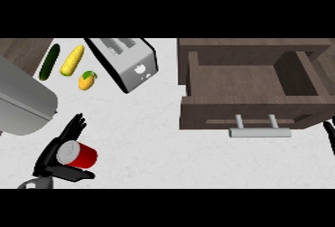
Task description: Pick up the can, place it into the drawer and close the drawer
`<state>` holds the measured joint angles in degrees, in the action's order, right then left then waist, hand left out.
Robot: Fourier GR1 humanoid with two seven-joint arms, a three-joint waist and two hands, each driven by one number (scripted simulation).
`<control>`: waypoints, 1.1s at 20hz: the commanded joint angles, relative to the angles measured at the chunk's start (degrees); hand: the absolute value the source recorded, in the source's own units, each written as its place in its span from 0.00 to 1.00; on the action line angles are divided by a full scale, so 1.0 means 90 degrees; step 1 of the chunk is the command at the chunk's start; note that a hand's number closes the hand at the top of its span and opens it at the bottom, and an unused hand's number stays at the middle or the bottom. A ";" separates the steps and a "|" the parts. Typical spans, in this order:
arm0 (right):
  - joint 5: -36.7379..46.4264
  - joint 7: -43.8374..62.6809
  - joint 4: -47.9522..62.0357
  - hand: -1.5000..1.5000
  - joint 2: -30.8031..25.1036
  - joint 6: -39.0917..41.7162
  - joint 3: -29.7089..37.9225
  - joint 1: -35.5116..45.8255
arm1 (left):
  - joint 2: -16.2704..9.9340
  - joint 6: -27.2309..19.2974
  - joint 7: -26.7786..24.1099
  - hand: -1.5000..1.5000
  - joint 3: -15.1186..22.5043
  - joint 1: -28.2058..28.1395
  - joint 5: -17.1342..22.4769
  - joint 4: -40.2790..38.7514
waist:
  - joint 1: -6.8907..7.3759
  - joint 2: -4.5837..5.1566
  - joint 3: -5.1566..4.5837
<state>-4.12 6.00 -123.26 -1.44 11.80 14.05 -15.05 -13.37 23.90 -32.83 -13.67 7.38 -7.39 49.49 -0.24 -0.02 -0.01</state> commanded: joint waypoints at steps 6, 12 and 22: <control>-0.0184 0.0276 -0.0189 0.00 -0.0016 0.0158 0.0057 0.0006 | -0.0182 0.0317 -0.0269 0.00 0.0150 0.0172 0.0067 -0.0300 | 0.0004 0.0000 -0.0001; -0.0097 0.0288 -0.0090 0.00 0.0058 -0.0101 0.0070 0.0343 | 0.0600 -0.0012 0.0195 1.00 0.0488 -0.0038 0.0229 0.0537 | 0.0021 -0.0001 0.0000; 0.0045 -0.0217 0.0086 0.00 0.0155 0.0132 -0.0060 -0.0095 | 0.1145 -0.1300 0.1022 1.00 -0.0158 0.0110 0.0790 0.1113 | 0.0043 -0.0009 0.0004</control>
<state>-5.35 4.75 -122.28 -0.82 13.07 15.53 -14.96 -6.63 20.91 -25.96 -12.02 7.79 -1.35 57.87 0.01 -0.07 0.03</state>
